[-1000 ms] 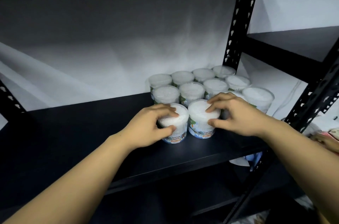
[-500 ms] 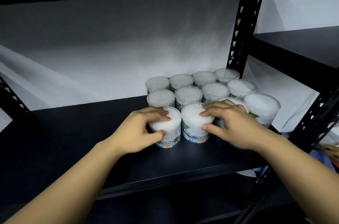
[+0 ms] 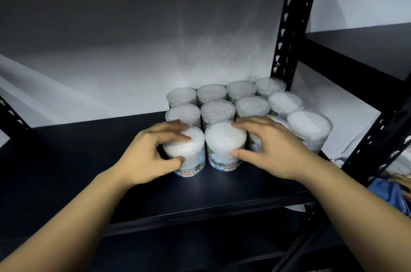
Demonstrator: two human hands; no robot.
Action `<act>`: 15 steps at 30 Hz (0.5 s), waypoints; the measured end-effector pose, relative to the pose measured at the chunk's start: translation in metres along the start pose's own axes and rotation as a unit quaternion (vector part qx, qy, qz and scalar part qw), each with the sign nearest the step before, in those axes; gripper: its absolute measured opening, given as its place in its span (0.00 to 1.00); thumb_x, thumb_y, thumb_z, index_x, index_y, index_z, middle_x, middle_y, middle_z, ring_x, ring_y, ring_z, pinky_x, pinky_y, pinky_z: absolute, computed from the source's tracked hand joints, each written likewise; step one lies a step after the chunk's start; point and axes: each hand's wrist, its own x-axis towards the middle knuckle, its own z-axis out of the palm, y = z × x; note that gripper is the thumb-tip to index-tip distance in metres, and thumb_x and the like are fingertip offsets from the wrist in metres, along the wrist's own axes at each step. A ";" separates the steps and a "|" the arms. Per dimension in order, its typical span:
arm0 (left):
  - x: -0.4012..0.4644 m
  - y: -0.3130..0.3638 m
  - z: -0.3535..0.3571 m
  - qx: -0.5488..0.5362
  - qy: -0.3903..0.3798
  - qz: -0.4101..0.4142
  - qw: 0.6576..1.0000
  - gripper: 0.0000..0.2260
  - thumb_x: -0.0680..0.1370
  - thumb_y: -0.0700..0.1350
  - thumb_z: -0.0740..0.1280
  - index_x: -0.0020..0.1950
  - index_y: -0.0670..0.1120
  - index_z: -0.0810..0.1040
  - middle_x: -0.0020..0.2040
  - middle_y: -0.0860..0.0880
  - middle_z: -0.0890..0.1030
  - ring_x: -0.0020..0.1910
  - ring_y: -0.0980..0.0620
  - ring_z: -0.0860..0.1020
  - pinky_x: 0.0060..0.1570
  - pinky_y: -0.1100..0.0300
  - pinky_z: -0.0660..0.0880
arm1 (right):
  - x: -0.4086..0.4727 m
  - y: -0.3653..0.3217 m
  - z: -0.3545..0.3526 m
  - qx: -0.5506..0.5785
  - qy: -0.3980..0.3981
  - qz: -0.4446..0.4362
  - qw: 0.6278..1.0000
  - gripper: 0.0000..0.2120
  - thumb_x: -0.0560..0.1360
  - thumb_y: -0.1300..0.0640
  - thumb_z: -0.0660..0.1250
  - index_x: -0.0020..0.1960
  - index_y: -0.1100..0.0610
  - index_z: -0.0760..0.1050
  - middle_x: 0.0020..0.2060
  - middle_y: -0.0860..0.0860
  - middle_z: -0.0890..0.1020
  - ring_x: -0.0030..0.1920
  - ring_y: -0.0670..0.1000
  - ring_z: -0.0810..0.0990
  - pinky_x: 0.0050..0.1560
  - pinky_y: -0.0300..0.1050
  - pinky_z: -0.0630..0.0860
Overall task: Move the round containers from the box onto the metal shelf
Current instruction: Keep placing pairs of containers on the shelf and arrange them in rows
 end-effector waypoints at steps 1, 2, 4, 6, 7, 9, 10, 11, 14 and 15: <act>0.000 0.001 -0.001 0.007 0.010 0.004 1.000 0.20 0.66 0.49 0.74 0.58 0.52 0.85 0.65 0.59 0.80 0.69 0.56 0.75 0.69 0.57 0.71 | -0.002 0.002 -0.004 0.000 0.016 0.007 1.000 0.32 0.69 0.33 0.68 0.69 0.47 0.74 0.67 0.43 0.77 0.68 0.47 0.73 0.69 0.52 0.71; -0.001 0.001 -0.001 0.015 0.018 0.006 1.000 0.21 0.66 0.49 0.75 0.59 0.52 0.85 0.64 0.59 0.80 0.68 0.55 0.76 0.68 0.57 0.72 | -0.004 0.004 -0.007 -0.011 0.041 0.018 0.999 0.32 0.69 0.33 0.69 0.67 0.49 0.76 0.64 0.45 0.78 0.65 0.49 0.75 0.67 0.52 0.72; -0.002 0.001 -0.001 0.035 0.023 0.004 0.999 0.20 0.66 0.51 0.75 0.58 0.53 0.85 0.61 0.59 0.81 0.64 0.53 0.77 0.64 0.56 0.73 | -0.011 0.007 -0.012 -0.062 0.085 0.049 0.993 0.31 0.68 0.31 0.67 0.61 0.52 0.79 0.57 0.47 0.80 0.61 0.51 0.76 0.63 0.53 0.74; -0.004 0.000 0.000 0.045 0.018 0.000 0.999 0.18 0.67 0.54 0.74 0.56 0.54 0.85 0.59 0.60 0.81 0.61 0.54 0.78 0.62 0.55 0.74 | -0.016 0.008 -0.013 -0.094 0.081 0.080 0.989 0.32 0.66 0.28 0.63 0.57 0.52 0.82 0.53 0.46 0.80 0.59 0.51 0.76 0.61 0.54 0.74; -0.005 -0.001 0.001 0.045 0.016 -0.002 0.999 0.17 0.67 0.54 0.74 0.55 0.54 0.85 0.58 0.61 0.81 0.61 0.54 0.78 0.61 0.55 0.74 | -0.018 0.008 -0.012 -0.093 0.072 0.085 0.989 0.33 0.66 0.28 0.62 0.56 0.52 0.82 0.53 0.45 0.80 0.59 0.51 0.76 0.62 0.54 0.73; -0.007 -0.002 0.002 0.042 0.016 -0.004 0.999 0.17 0.67 0.55 0.74 0.55 0.54 0.85 0.58 0.61 0.81 0.61 0.54 0.78 0.61 0.55 0.75 | -0.021 0.009 -0.009 -0.083 0.063 0.075 0.992 0.33 0.67 0.29 0.63 0.58 0.52 0.82 0.54 0.44 0.80 0.60 0.50 0.76 0.62 0.54 0.73; -0.007 -0.002 0.003 0.042 0.017 -0.004 0.999 0.17 0.67 0.55 0.74 0.55 0.54 0.85 0.58 0.61 0.81 0.61 0.55 0.78 0.61 0.56 0.75 | -0.021 0.009 -0.009 -0.080 0.059 0.069 0.993 0.32 0.68 0.30 0.64 0.59 0.52 0.82 0.55 0.44 0.80 0.61 0.50 0.76 0.63 0.54 0.73; -0.007 -0.001 0.002 0.043 0.018 -0.004 0.999 0.18 0.67 0.56 0.74 0.55 0.54 0.85 0.58 0.61 0.81 0.61 0.55 0.78 0.61 0.56 0.75 | -0.022 0.008 -0.009 -0.077 0.055 0.065 0.993 0.31 0.69 0.31 0.66 0.60 0.52 0.82 0.56 0.44 0.80 0.62 0.50 0.75 0.64 0.53 0.72; -0.008 0.000 0.003 0.043 0.020 -0.003 0.999 0.17 0.67 0.56 0.73 0.55 0.54 0.85 0.59 0.61 0.81 0.61 0.56 0.78 0.61 0.56 0.75 | -0.025 0.009 -0.014 -0.058 0.068 0.065 0.994 0.29 0.71 0.34 0.69 0.62 0.52 0.81 0.58 0.44 0.81 0.64 0.49 0.74 0.66 0.51 0.71; -0.009 0.001 0.004 0.042 0.021 -0.002 0.999 0.18 0.67 0.55 0.74 0.56 0.54 0.85 0.59 0.61 0.81 0.61 0.56 0.78 0.61 0.56 0.75 | -0.027 0.012 -0.016 -0.058 0.089 0.070 0.992 0.28 0.70 0.34 0.68 0.62 0.52 0.81 0.58 0.44 0.81 0.63 0.50 0.74 0.66 0.52 0.71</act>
